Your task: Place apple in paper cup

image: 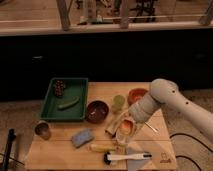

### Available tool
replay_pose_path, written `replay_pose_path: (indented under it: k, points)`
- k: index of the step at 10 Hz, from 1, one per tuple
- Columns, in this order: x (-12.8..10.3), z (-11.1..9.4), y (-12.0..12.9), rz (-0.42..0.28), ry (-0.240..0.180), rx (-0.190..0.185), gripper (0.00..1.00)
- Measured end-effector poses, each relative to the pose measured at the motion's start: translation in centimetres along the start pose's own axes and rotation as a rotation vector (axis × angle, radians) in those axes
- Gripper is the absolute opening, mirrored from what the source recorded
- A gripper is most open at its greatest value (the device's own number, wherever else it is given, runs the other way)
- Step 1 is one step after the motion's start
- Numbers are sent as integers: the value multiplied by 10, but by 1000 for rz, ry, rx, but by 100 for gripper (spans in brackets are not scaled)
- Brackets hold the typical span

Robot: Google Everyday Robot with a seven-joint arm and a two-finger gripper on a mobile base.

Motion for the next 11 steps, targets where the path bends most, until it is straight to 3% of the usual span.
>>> replay_pose_path:
  k: [11]
  points:
    - [1, -5, 5, -15, 0, -2, 80]
